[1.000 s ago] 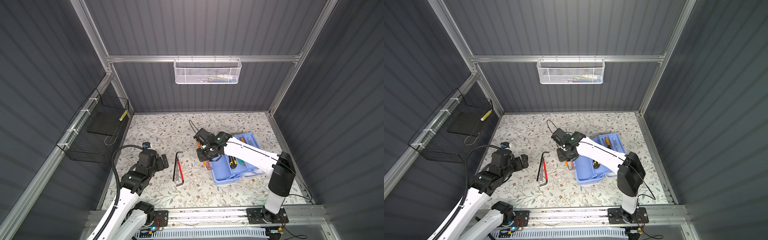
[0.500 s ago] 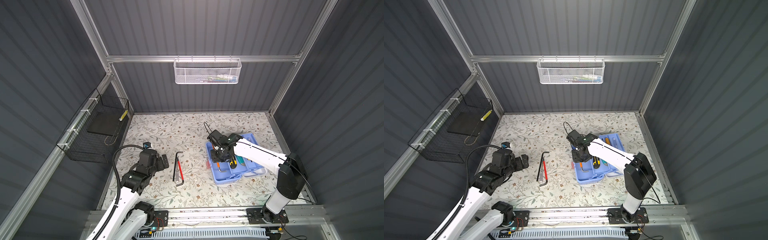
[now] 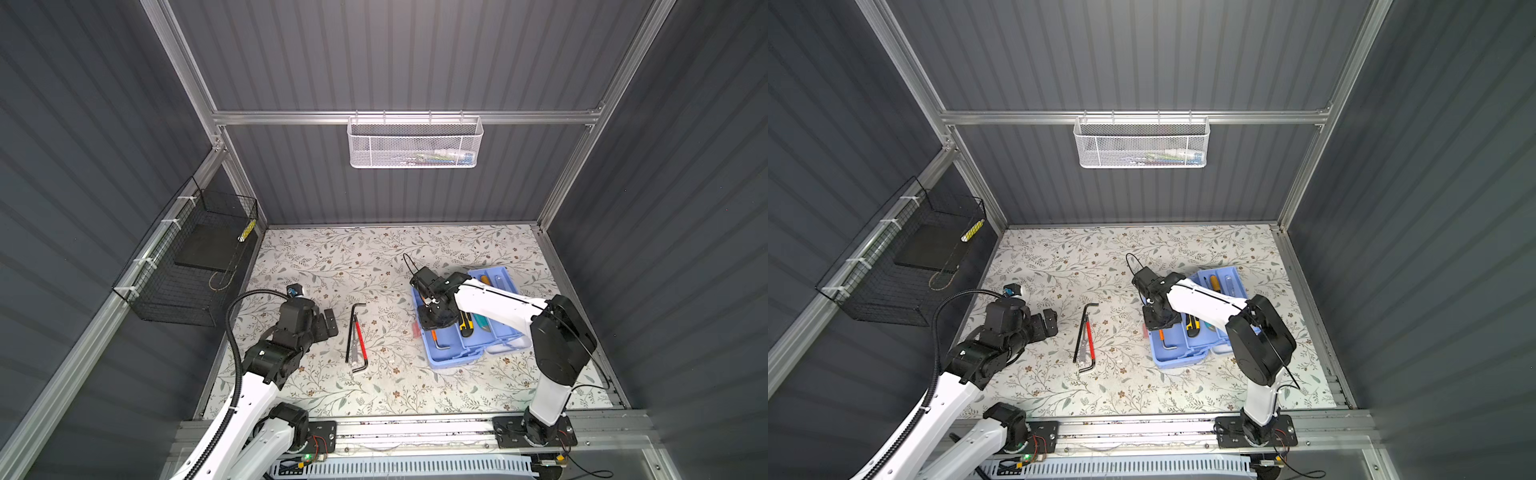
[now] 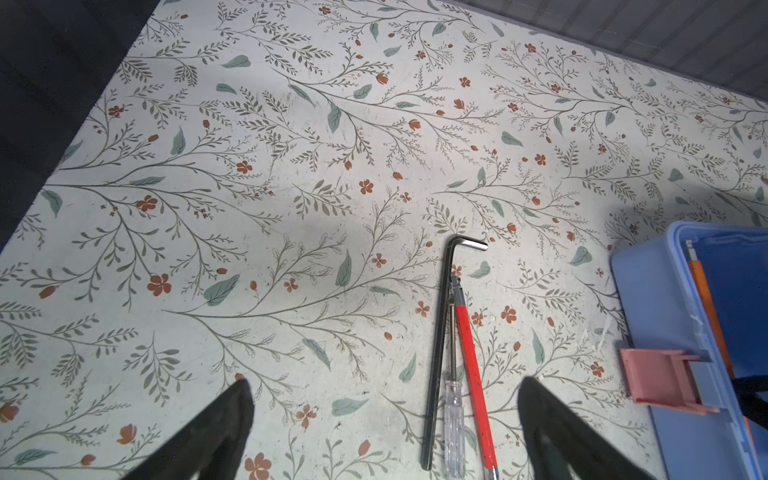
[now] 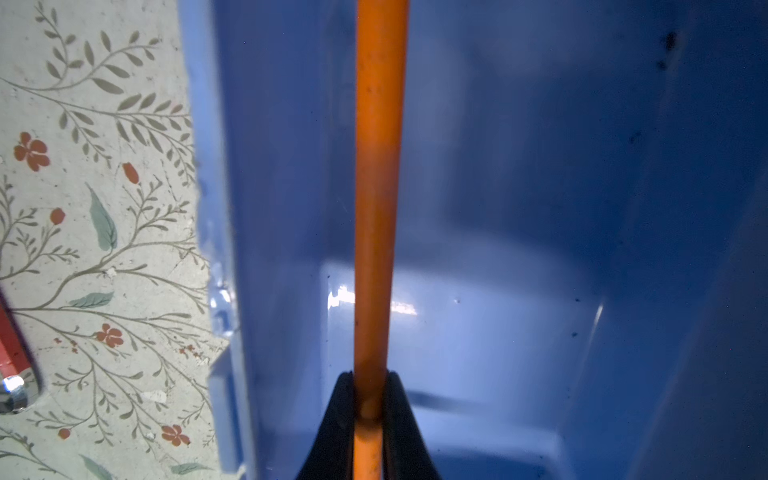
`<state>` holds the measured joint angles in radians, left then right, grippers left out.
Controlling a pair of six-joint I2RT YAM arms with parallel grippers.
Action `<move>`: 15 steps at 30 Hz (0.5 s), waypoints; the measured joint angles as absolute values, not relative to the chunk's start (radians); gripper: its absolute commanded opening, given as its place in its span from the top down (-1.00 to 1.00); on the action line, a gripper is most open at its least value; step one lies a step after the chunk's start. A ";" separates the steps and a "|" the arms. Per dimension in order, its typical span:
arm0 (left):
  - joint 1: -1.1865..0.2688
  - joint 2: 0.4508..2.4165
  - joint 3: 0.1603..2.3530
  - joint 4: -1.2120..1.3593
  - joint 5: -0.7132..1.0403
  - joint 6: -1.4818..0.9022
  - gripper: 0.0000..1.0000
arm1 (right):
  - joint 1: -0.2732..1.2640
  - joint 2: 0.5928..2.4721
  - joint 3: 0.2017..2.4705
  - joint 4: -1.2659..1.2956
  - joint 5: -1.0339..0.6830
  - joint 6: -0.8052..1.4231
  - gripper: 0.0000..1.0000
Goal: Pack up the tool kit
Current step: 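Lower the orange pen into the tray compartment and open the right gripper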
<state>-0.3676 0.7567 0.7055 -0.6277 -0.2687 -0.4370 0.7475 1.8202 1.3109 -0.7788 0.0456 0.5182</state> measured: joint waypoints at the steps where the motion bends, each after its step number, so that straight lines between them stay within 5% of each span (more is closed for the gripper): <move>1: -0.368 0.757 0.706 -0.628 -0.269 -0.437 -0.99 | 0.748 1.824 1.311 -0.775 0.044 0.517 1.00; 15: -0.368 0.757 0.706 -0.628 -0.268 -0.437 -0.99 | 0.748 1.914 1.309 -0.750 0.045 0.496 0.92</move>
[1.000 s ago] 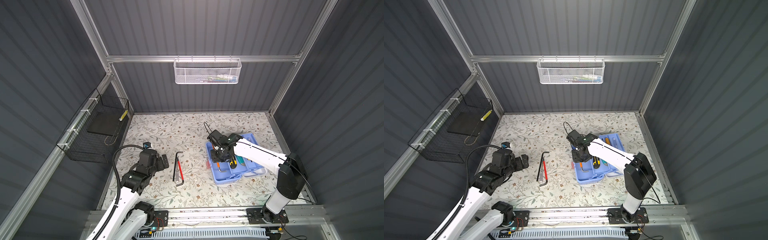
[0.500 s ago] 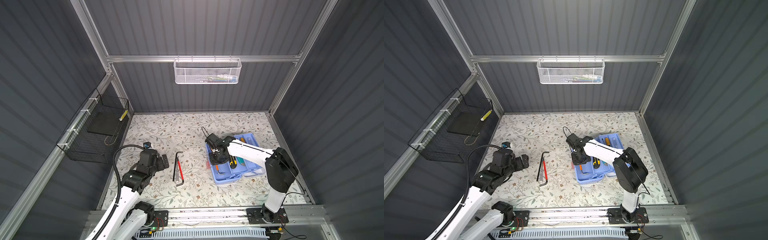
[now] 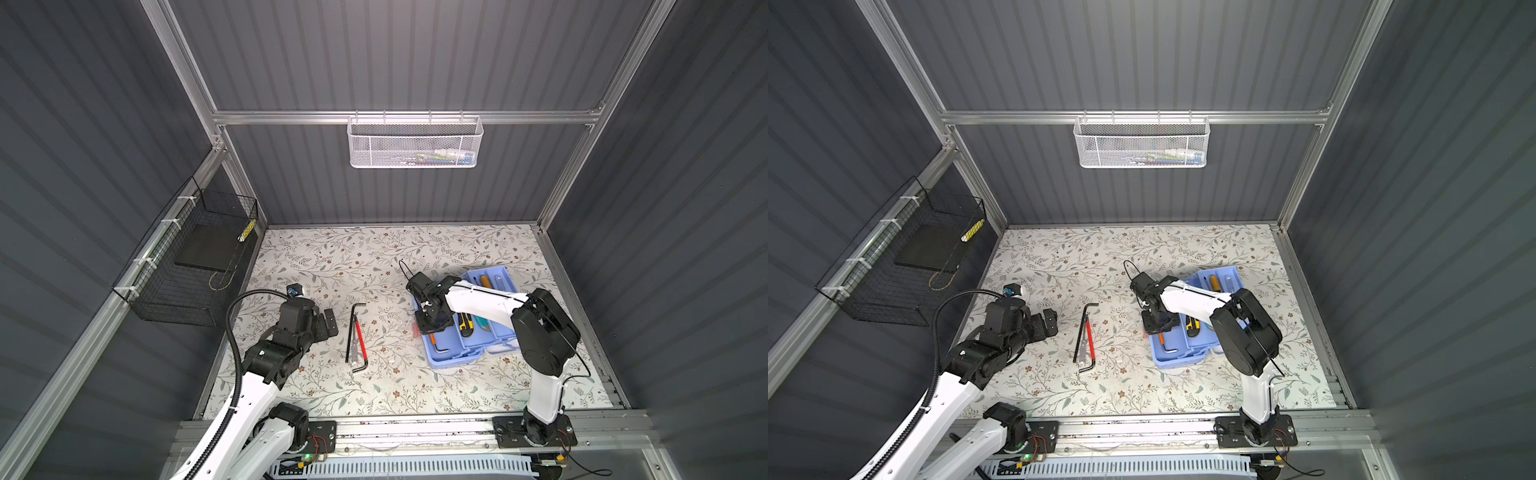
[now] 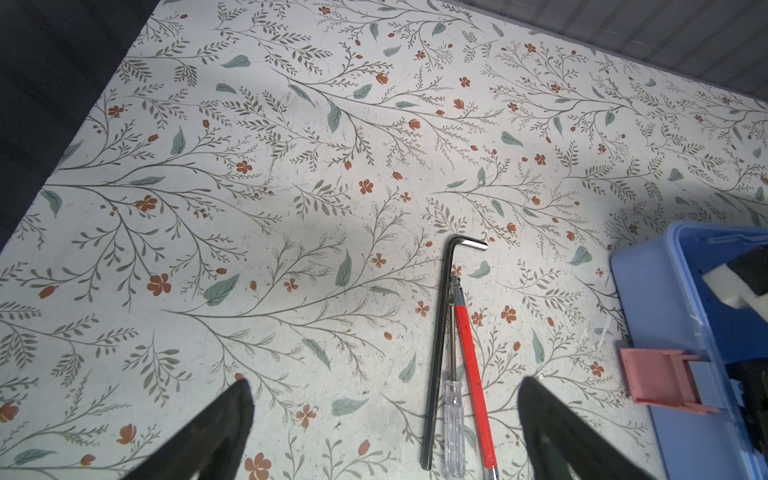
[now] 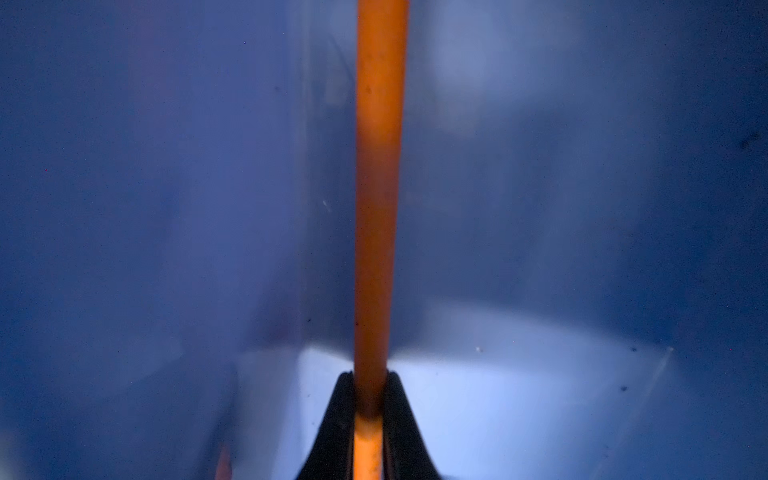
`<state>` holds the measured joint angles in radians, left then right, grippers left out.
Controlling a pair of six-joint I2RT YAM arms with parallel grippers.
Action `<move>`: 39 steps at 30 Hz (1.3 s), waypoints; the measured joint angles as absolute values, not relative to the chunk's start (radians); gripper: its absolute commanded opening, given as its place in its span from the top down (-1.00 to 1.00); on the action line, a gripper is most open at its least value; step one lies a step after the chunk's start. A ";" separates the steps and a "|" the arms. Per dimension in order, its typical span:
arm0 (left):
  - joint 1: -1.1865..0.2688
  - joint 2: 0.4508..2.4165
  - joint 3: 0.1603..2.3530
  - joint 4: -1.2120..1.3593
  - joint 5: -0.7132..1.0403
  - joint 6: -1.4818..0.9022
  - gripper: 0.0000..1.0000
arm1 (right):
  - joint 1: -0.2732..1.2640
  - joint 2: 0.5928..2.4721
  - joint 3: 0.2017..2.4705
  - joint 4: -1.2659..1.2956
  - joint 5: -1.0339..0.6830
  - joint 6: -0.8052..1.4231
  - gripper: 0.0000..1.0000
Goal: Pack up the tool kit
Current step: 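Lower the orange pen into the tray compartment and open the right gripper, then move the right gripper back over the red-handled screwdriver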
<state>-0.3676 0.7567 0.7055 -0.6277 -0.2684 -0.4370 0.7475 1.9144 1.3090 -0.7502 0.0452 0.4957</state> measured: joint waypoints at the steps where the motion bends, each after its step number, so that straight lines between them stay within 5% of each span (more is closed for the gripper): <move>1: -0.368 0.757 0.706 -0.628 -0.268 -0.437 -0.99 | 0.748 1.915 1.309 -0.751 0.046 0.494 0.91; 12: -0.368 0.751 0.706 -0.628 -0.268 -0.437 -0.99 | 0.748 1.916 1.309 -0.754 0.060 0.479 0.34; 28: -0.368 0.739 0.706 -0.628 -0.269 -0.438 -0.99 | 0.840 1.681 1.493 -0.859 0.157 0.469 0.21; 39: -0.368 0.731 0.706 -0.629 -0.269 -0.441 -0.99 | 1.053 1.964 1.666 -0.775 0.051 0.471 0.22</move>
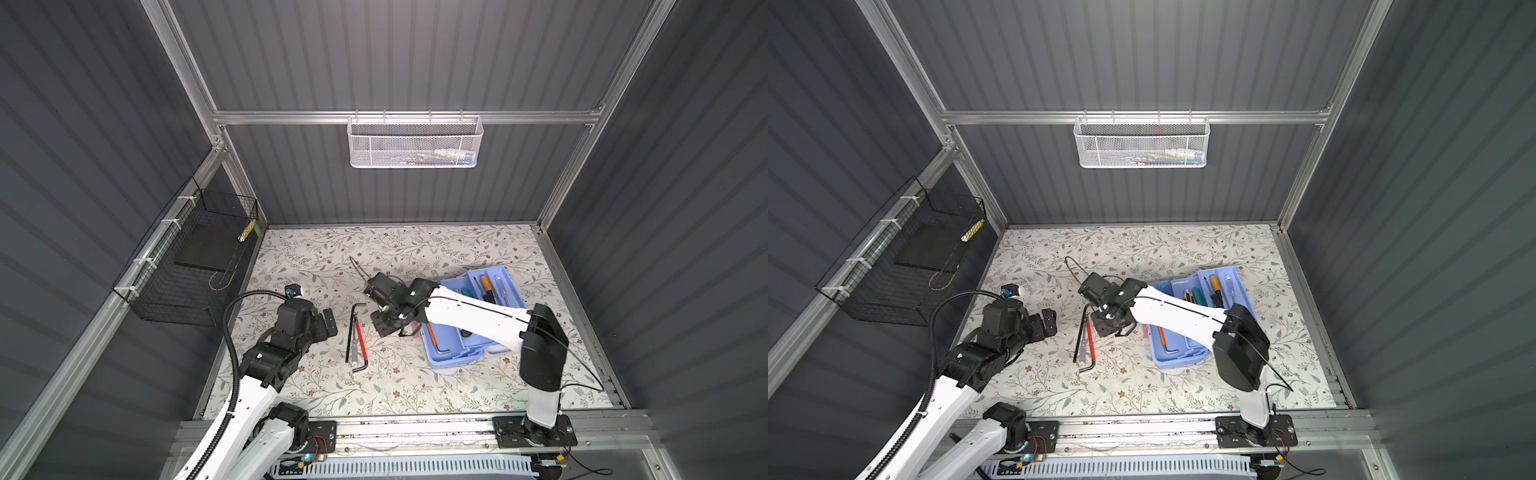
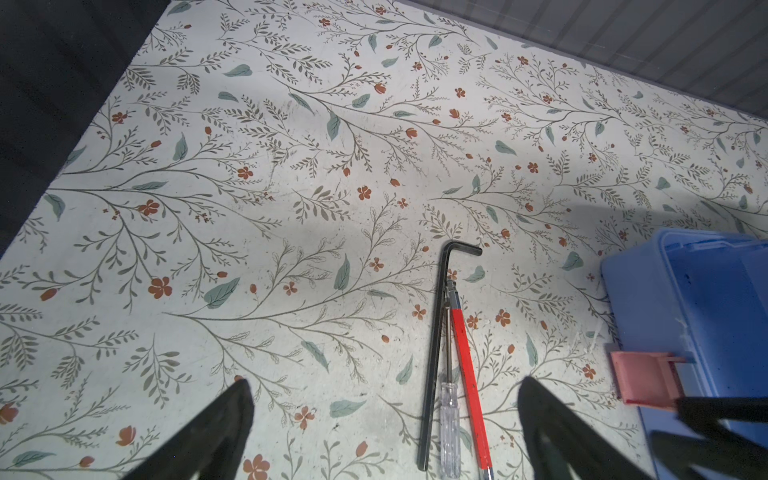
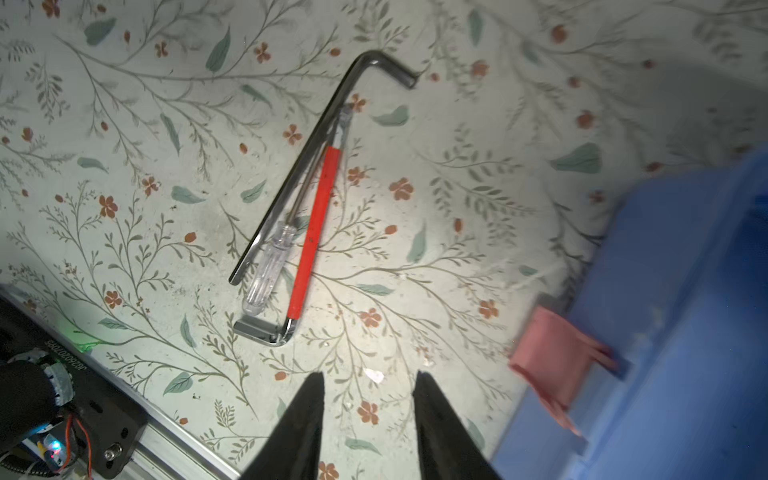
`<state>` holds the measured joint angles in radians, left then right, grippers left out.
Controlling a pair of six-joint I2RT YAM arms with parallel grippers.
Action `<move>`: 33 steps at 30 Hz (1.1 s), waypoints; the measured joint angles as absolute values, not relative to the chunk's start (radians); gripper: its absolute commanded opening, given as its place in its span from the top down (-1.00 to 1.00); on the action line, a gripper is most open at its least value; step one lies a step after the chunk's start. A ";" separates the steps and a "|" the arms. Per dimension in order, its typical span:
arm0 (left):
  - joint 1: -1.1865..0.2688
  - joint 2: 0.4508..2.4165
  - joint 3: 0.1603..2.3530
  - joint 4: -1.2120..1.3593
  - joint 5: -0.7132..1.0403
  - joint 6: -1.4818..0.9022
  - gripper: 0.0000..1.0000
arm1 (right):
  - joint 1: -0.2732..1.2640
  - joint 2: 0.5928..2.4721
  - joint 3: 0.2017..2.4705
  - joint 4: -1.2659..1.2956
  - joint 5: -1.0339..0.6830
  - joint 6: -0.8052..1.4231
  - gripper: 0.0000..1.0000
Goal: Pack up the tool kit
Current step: 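Move the right gripper back over the red-handled screwdriver, then lower the right gripper and close it on the red-handled screwdriver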
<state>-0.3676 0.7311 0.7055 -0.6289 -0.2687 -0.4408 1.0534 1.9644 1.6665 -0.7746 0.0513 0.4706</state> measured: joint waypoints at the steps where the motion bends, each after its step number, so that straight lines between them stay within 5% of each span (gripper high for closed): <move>1: -0.368 0.731 0.706 -0.629 -0.269 -0.441 -0.99 | 1.064 1.996 1.676 -0.765 0.046 0.471 0.22; 33: -0.368 0.711 0.692 -0.628 -0.296 -0.455 -0.99 | 1.103 2.363 1.959 -0.832 0.026 0.490 0.38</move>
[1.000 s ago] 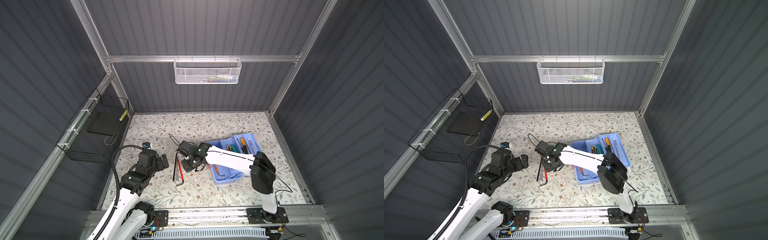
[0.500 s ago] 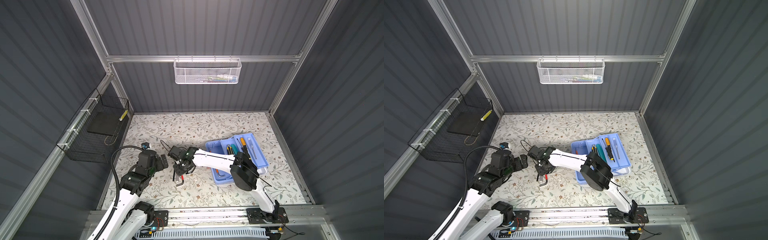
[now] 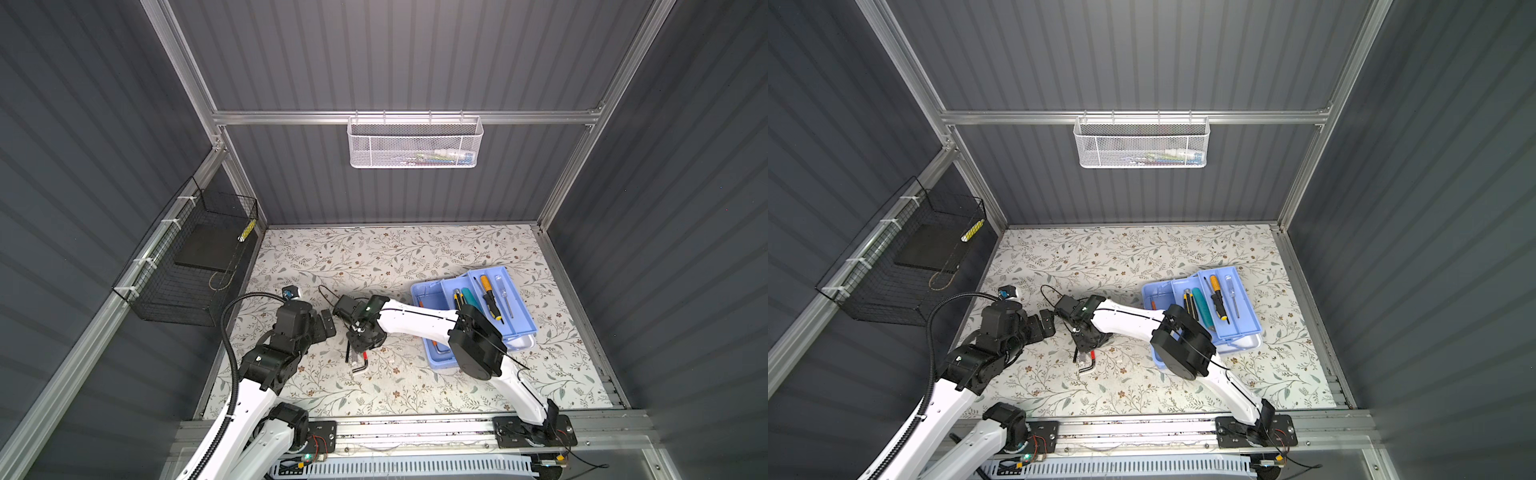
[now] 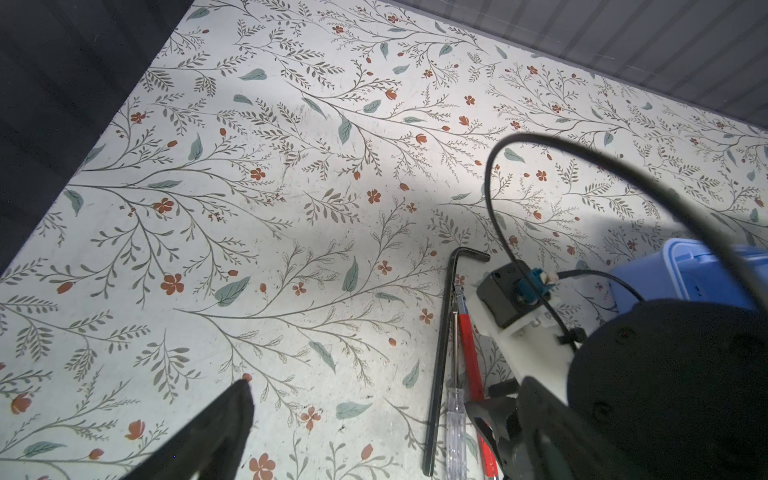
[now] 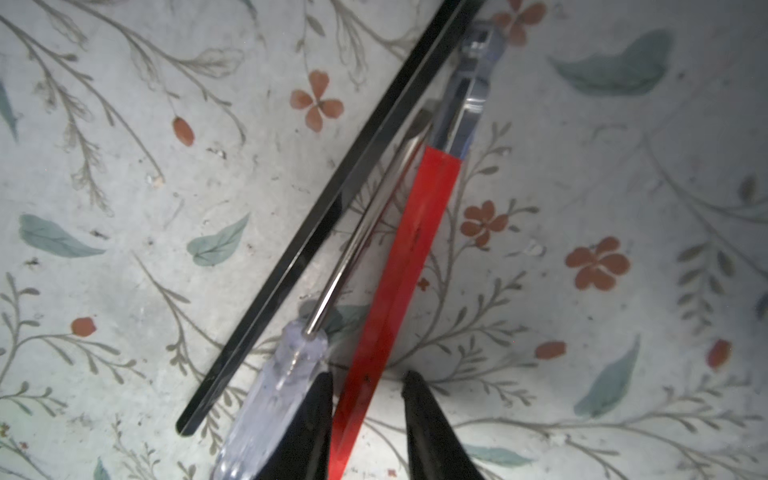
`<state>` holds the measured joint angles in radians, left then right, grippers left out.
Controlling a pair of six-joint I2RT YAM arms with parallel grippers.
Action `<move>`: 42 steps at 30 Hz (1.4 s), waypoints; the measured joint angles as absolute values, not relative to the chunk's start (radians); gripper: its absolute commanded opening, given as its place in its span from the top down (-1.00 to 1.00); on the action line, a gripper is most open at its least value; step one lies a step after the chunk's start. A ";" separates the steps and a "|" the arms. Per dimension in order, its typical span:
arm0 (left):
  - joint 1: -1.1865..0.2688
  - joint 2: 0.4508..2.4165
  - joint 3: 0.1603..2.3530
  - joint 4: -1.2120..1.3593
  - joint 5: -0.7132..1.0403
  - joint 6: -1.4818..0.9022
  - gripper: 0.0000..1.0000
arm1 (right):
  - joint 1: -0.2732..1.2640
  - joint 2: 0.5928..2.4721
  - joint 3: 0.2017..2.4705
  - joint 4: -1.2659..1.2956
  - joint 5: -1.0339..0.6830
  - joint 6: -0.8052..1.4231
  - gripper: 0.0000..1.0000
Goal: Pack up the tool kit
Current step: 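Lower the right gripper and close it on the red-handled screwdriver, then lift the red screwdriver and carry it over the blue tray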
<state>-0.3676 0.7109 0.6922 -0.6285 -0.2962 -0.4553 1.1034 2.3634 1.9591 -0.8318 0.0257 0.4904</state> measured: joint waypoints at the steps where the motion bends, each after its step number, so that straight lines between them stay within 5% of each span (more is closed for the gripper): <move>1: -0.368 0.711 0.692 -0.628 -0.296 -0.455 -0.99 | 1.103 2.375 1.976 -0.841 0.027 0.491 0.41; 20: -0.368 0.716 0.691 -0.627 -0.280 -0.454 -0.99 | 1.073 2.323 1.890 -0.818 0.029 0.524 1.00; 42: -0.368 0.772 0.625 -0.525 -0.186 -0.483 -0.99 | 0.960 1.843 1.566 -0.791 0.056 0.444 1.00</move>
